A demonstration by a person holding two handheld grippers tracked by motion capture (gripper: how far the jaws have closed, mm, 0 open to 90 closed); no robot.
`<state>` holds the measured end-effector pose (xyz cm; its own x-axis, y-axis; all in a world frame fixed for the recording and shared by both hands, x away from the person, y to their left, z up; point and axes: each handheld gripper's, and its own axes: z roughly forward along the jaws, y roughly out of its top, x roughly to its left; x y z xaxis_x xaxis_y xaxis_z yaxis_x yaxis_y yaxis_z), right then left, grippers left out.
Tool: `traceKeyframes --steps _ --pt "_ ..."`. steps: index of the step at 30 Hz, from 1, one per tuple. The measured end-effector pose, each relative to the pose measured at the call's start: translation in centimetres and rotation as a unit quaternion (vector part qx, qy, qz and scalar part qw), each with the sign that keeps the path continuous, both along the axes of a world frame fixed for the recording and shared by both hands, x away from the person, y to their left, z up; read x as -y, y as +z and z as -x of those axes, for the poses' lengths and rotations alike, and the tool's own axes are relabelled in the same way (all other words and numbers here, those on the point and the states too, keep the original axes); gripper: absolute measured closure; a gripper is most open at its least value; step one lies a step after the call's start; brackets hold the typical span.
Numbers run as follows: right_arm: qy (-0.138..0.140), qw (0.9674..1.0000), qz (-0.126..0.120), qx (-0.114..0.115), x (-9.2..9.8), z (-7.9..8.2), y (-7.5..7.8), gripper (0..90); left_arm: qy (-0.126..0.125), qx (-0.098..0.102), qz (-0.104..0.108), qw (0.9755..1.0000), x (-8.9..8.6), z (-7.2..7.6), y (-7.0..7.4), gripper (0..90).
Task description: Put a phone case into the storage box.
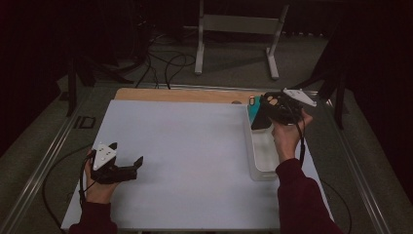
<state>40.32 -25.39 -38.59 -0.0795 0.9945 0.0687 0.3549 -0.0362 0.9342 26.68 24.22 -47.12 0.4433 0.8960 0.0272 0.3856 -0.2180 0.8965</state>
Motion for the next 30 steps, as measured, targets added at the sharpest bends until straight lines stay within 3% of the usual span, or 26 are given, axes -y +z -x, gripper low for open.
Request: traceKeyframes --steps 7,8,16,22,30 --pt "-0.009 0.9998 0.012 -0.015 -0.2 -1.0 -0.9 14.5 0.0 0.003 0.007 1.0 -0.1 0.1 0.1 0.0" --pt "-0.017 0.9994 0.015 -0.026 -0.3 -1.7 -1.5 14.4 -0.001 0.003 0.007 1.0 -0.2 0.1 0.2 0.0" --pt "-0.02 0.9979 0.024 -0.056 -0.7 -2.9 -2.9 13.9 0.002 0.003 0.01 0.9999 -0.3 0.1 0.2 0.0" --pt "-0.027 0.9959 0.051 -0.07 -1.4 -4.0 -4.0 13.6 0.004 0.01 0.013 0.9999 -0.5 0.3 0.4 0.0" --pt "-0.038 0.9925 0.057 -0.102 -1.7 -5.0 -4.9 13.4 0.005 0.012 0.019 0.9997 -0.5 0.3 0.4 0.0"
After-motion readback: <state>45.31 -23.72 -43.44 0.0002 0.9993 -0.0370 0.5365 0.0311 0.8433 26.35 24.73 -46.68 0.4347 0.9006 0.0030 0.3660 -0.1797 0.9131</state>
